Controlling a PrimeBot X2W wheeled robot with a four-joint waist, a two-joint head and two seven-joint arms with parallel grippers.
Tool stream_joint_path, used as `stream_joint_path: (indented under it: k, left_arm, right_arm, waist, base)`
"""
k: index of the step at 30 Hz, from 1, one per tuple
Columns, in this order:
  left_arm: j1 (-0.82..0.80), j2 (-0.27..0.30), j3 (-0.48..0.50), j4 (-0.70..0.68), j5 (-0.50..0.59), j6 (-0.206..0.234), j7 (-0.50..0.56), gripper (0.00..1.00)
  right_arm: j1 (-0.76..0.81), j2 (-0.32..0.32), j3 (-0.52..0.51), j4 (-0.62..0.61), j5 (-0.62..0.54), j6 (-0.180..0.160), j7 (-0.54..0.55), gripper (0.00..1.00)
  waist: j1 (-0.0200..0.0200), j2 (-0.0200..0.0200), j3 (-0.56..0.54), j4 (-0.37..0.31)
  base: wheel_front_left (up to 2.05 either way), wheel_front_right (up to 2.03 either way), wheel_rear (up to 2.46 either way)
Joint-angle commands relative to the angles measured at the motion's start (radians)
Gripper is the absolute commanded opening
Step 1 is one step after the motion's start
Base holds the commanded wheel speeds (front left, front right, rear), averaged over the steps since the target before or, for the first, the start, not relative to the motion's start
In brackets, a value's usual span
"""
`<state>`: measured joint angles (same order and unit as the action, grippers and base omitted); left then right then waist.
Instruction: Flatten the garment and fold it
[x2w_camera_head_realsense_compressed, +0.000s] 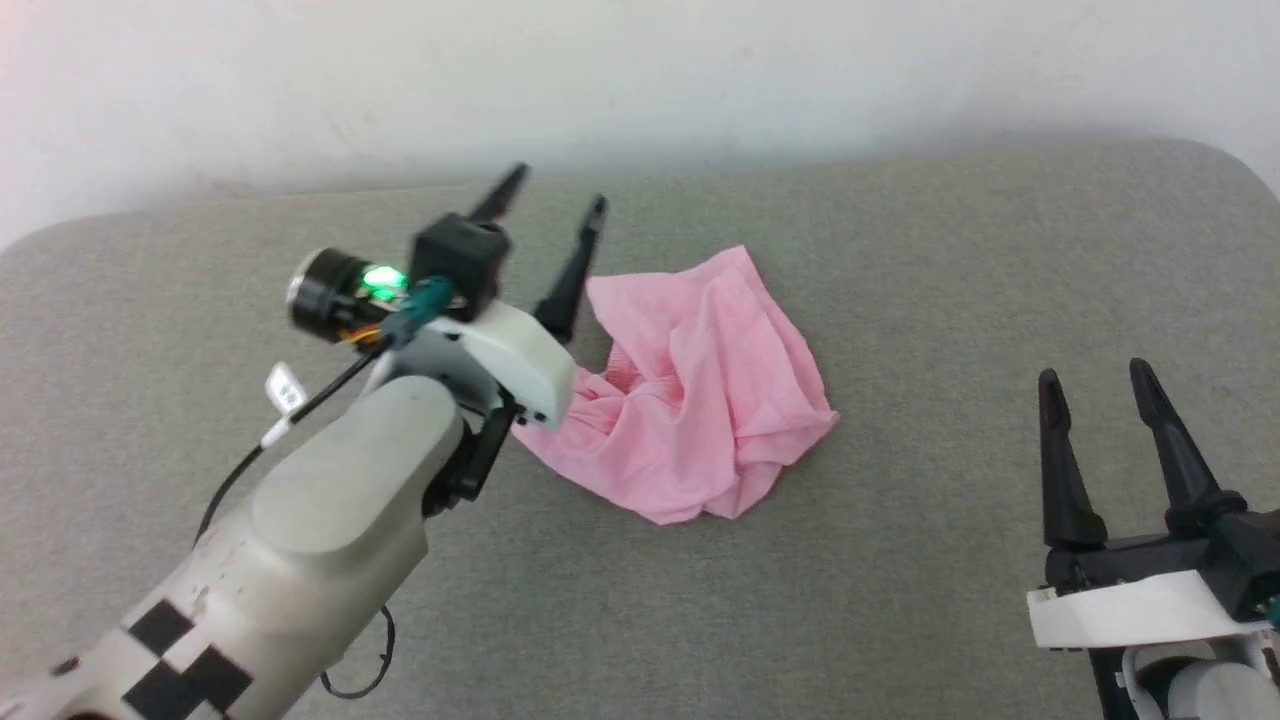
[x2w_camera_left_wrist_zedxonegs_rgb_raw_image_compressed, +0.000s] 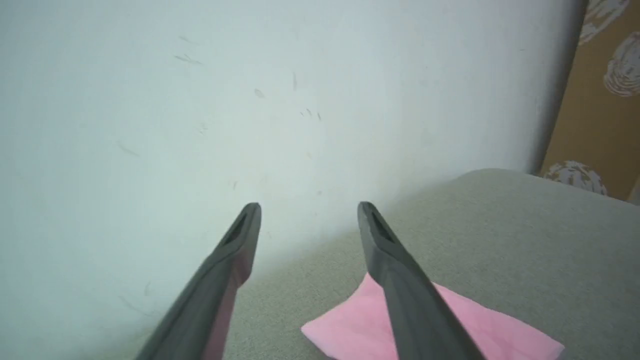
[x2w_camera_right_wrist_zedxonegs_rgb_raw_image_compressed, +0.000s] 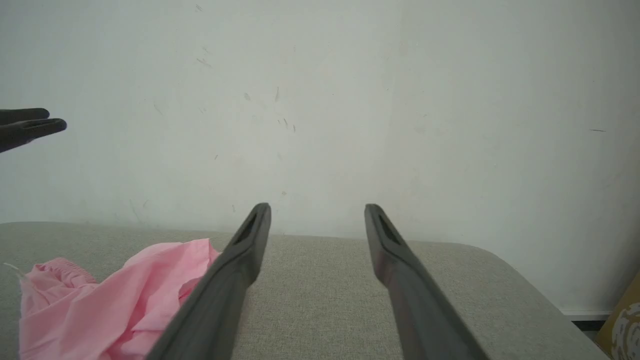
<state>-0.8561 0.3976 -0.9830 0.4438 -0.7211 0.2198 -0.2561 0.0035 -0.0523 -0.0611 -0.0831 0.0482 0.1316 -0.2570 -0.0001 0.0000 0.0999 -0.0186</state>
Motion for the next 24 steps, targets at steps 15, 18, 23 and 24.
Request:
stream_joint_path:
  k: [15, 18, 23, 24]
  left_arm:
    - [0.547, -0.075, 0.559, -0.358, 0.381, 0.192, -0.006, 1.00]
    - [0.598, -0.100, 0.600, -0.358, 0.409, 0.164, -0.006, 1.00]
    - [0.693, -0.159, 0.680, -0.349, 0.469, 0.092, -0.006, 1.00]
    - [0.707, -0.169, 0.695, -0.348, 0.478, 0.077, -0.006, 1.00]
  right_arm:
    - [0.011, 0.002, 0.031, -0.019, 0.120, -0.001, -0.005, 1.00]
    - [0.020, 0.002, 0.047, 0.005, 0.133, -0.001, -0.005, 1.00]
    - [0.038, 0.002, 0.063, 0.068, 0.136, -0.001, -0.005, 1.00]
    - [0.039, 0.002, 0.063, 0.077, 0.136, -0.001, -0.005, 1.00]
  waist:
    - [0.0001, 0.0000, -0.028, 0.106]
    - [0.0001, 0.0000, -0.029, 0.110]
    - [0.0001, 0.0000, -0.033, 0.112]
    - [0.0001, 0.0000, -0.034, 0.113]
  base:
    - [0.00, 0.00, 0.00]
    - [0.00, 0.00, 0.00]
    - [0.00, 0.00, 0.00]
    - [0.00, 0.00, 0.00]
